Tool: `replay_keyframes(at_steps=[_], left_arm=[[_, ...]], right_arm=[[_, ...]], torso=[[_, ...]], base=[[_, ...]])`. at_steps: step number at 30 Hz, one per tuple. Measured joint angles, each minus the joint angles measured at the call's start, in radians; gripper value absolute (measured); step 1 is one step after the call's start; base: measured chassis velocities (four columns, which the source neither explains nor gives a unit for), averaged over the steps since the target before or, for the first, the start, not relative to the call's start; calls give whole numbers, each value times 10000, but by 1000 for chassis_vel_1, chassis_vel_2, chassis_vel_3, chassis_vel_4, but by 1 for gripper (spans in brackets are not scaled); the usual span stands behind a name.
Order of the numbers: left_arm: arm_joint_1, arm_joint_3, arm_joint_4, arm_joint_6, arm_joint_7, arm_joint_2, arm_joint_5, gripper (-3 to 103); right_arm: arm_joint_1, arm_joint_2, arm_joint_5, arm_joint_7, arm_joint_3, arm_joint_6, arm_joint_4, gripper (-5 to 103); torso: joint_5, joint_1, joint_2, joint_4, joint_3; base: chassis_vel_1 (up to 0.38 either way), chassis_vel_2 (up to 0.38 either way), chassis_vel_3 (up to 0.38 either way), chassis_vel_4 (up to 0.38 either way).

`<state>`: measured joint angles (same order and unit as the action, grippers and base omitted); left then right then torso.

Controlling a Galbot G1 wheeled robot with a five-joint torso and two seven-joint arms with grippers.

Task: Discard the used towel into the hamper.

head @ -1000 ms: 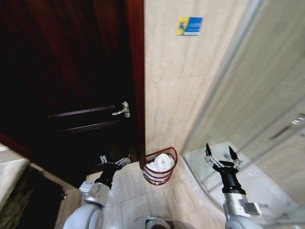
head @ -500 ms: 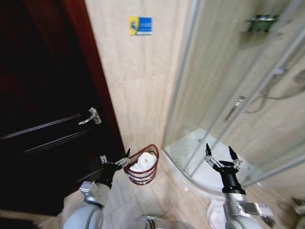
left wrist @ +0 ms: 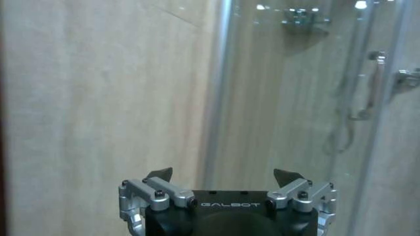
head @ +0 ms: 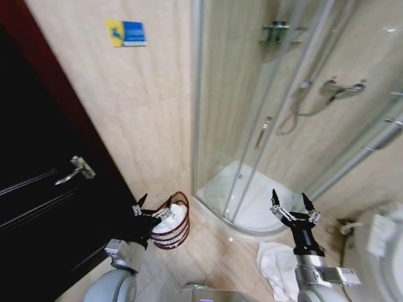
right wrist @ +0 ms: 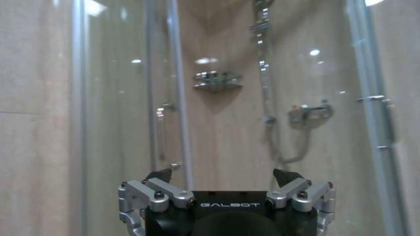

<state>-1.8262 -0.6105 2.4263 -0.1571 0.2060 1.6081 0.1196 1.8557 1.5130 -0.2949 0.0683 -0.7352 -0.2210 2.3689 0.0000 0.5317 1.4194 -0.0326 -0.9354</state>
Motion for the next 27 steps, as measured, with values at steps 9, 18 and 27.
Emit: replay_keyframes(at_steps=[9, 18, 27], left_arm=[[0, 0, 0, 0, 0, 0, 0, 100], [0, 0, 0, 0, 0, 0, 0, 100], [0, 0, 0, 0, 0, 0, 0, 100]], right_arm=[[0, 0, 0, 0, 0, 0, 0, 100], [0, 0, 0, 0, 0, 0, 0, 100], [0, 0, 0, 1, 0, 0, 0, 100]], torso=[[-1, 1, -1, -1, 0], [0, 0, 0, 0, 0], [0, 1, 0, 0, 0]], base=[[-128, -126, -120, -131], [-127, -134, -133, -122], [-125, -123, -120, -130]])
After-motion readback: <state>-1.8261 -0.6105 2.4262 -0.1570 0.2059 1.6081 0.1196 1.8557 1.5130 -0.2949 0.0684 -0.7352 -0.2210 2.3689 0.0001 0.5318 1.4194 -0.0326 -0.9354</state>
